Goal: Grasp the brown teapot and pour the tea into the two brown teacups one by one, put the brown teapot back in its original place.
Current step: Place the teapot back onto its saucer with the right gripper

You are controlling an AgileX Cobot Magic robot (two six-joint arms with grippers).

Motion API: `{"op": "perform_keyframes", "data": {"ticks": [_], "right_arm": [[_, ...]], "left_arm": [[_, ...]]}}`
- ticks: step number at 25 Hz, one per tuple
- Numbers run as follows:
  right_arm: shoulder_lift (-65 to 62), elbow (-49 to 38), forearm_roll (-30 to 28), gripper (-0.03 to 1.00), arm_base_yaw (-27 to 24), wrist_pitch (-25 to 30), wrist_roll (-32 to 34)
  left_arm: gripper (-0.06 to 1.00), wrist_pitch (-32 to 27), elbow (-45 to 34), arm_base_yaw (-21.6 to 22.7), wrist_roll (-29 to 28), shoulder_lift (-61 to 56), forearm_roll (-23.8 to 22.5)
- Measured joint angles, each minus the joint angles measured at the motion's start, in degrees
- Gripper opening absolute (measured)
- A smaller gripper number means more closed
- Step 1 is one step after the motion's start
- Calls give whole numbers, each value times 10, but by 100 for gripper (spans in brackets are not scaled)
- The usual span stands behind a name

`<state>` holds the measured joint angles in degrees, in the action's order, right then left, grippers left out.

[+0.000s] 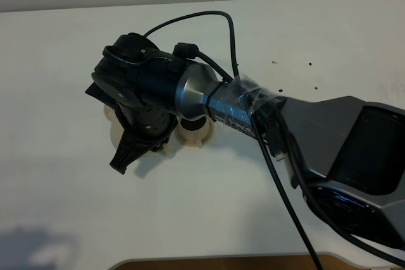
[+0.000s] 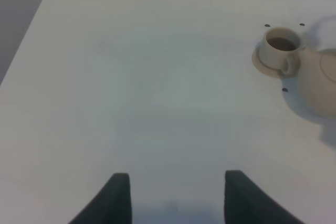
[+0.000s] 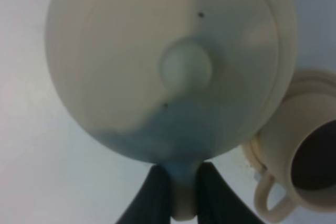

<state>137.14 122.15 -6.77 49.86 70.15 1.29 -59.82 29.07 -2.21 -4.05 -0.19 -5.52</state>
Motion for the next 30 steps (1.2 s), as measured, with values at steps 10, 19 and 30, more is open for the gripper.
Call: {"op": "perform_keyframes", "data": {"ticks": [10, 19, 30], "right_arm": [[-115, -53, -4, 12, -40, -2, 11], [-244, -277, -5, 12, -138, -23, 44], [-335, -518, -2, 12, -230, -179, 95]], "left_arm": [[44, 0, 0, 0, 0, 0, 0], [44, 0, 0, 0, 0, 0, 0], [44, 0, 0, 0, 0, 0, 0]]}}
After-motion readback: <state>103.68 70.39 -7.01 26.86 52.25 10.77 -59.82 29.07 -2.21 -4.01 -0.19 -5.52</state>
